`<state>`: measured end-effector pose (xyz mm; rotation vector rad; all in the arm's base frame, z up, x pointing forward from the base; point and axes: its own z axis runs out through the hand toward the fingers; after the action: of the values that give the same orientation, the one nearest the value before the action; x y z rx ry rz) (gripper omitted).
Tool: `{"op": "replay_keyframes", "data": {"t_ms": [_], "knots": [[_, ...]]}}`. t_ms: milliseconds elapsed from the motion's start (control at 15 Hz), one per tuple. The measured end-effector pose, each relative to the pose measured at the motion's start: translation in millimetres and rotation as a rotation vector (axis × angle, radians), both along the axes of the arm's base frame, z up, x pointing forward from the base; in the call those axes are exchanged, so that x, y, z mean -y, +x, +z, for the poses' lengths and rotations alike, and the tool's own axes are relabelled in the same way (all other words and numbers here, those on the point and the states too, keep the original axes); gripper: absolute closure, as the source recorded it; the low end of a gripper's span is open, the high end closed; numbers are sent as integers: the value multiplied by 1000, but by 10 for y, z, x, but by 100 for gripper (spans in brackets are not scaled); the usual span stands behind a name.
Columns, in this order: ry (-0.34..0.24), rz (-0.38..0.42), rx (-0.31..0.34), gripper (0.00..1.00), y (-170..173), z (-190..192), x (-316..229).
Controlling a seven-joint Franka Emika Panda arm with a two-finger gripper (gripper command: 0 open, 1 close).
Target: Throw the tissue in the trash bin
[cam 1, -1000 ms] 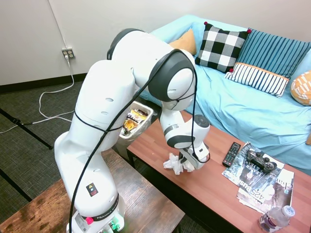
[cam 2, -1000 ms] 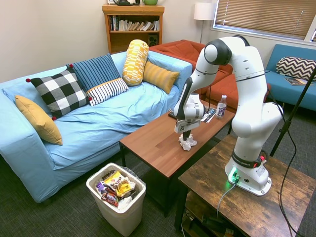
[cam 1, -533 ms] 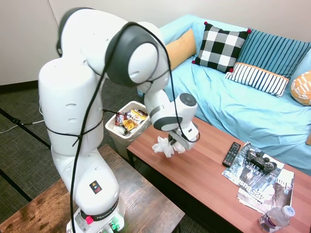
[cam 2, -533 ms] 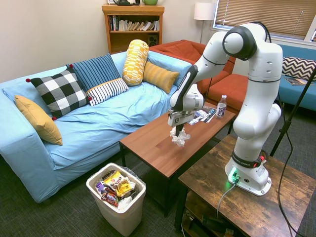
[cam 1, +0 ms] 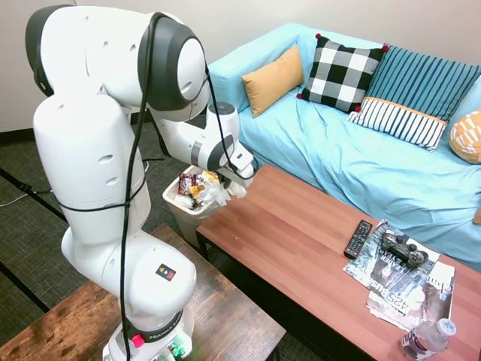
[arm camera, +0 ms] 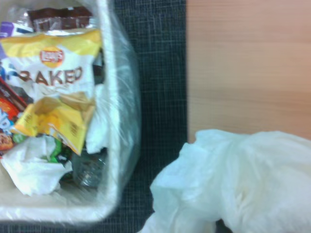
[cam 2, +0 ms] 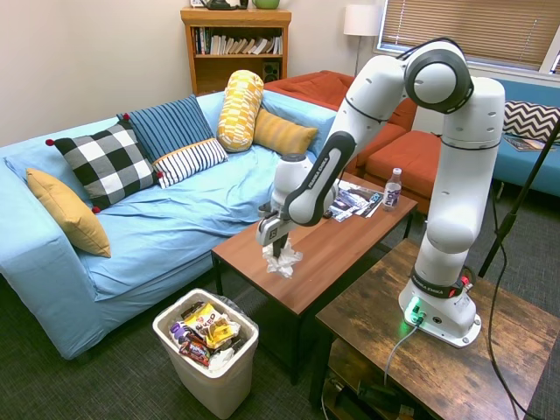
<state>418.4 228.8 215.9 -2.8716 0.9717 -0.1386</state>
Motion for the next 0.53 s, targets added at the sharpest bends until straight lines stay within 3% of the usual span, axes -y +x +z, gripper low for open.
{"op": "replay_keyframes", "data": {"t_ms": [267,533], "knots": [[-66,50,3,100,131,-380,-1229],[-118,81,5,100,418,-784,-1861]]}}
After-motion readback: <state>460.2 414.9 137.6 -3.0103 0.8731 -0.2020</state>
